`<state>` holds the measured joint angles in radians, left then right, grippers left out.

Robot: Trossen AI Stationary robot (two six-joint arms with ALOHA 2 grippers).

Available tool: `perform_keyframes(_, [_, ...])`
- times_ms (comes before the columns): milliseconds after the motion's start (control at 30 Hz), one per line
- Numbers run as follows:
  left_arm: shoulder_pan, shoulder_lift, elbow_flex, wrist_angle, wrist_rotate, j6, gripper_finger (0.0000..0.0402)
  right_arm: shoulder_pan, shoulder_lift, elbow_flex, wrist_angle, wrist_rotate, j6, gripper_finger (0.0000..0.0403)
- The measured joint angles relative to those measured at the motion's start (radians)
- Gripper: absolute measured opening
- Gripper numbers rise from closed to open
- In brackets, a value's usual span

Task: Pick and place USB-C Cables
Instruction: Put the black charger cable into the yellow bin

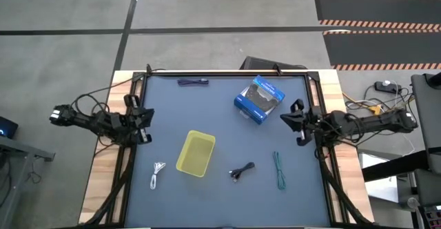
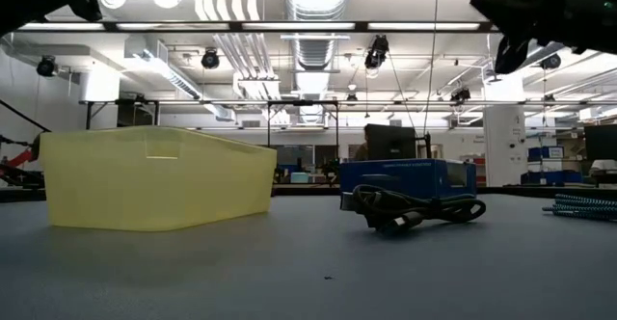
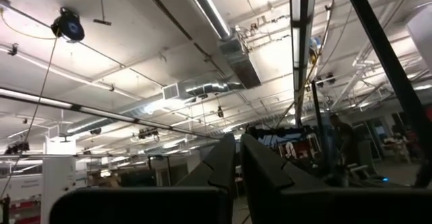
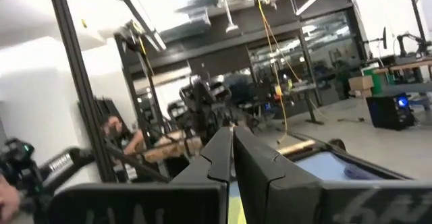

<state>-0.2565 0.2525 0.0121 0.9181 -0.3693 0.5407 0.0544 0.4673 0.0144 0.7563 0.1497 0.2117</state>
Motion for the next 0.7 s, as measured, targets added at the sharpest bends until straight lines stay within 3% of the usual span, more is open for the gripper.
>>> perform_keyframes(233, [0.0, 0.001, 0.0, 0.016, 0.0, 0.0, 0.0008, 0.0, 0.202, 0.125, -0.003, -0.001, -0.004, 0.0009])
perform_keyframes(400, [0.0, 0.002, -0.003, 0.015, 0.0, -0.003, 0.0008, 0.0, 0.321, 0.25, -0.101, -0.051, -0.013, 0.0009])
perform_keyframes(700, [0.0, 0.003, -0.004, 0.007, -0.005, -0.004, 0.0008, 0.017, 0.503, 0.576, -0.575, -0.055, -0.005, 0.0009])
